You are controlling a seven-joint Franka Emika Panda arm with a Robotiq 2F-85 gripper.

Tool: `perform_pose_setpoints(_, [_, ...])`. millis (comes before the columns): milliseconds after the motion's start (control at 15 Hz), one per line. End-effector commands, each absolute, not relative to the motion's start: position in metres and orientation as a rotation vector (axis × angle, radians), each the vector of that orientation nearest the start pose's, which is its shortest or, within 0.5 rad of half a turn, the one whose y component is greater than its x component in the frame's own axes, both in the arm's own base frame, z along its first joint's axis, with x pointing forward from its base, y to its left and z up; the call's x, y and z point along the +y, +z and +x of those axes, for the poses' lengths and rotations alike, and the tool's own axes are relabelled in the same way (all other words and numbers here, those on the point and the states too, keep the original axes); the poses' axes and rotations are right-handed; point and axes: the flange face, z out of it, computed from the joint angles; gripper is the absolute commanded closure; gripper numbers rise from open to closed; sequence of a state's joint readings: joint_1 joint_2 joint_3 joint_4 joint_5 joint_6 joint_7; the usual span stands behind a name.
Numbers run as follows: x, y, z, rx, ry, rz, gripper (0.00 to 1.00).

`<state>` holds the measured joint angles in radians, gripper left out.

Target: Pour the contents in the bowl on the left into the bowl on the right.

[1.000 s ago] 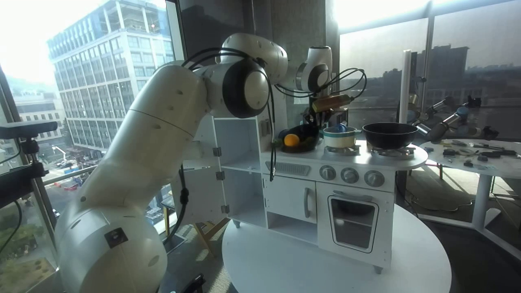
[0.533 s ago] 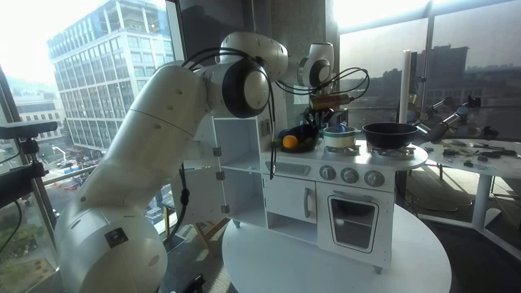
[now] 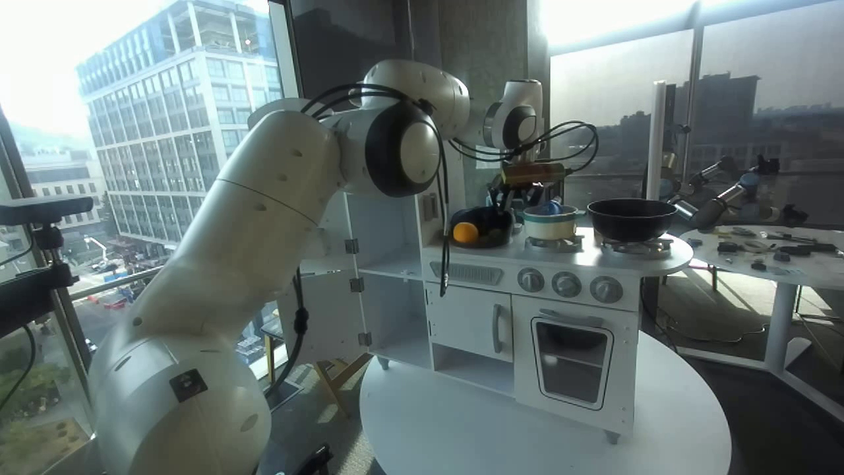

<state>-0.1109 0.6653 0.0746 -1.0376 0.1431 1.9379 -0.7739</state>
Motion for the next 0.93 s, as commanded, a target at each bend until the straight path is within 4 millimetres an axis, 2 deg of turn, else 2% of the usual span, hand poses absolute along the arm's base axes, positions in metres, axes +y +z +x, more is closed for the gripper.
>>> perform_pose_setpoints(0, [-0.036, 0.482, 0.769, -1.008, -0.49, -2.84, 0.11])
perform_pose_setpoints(67, [-0.036, 0.48, 0.769, -1.006, -0.488, -2.839, 0.04])
perform_pose_setpoints(133, [-0.035, 0.478, 0.77, -1.002, -0.484, -2.837, 0.01])
perform_pose_setpoints(400, [-0.034, 0.468, 0.772, -1.008, -0.469, -2.828, 0.0])
perform_pose_setpoints(467, [-0.033, 0.467, 0.772, -1.015, -0.469, -2.825, 0.25])
perform_pose_setpoints(600, [-0.031, 0.465, 0.773, -1.03, -0.472, -2.818, 0.27])
perform_pose_setpoints(867, [-0.03, 0.461, 0.773, -1.01, -0.46, -2.812, 0.6])
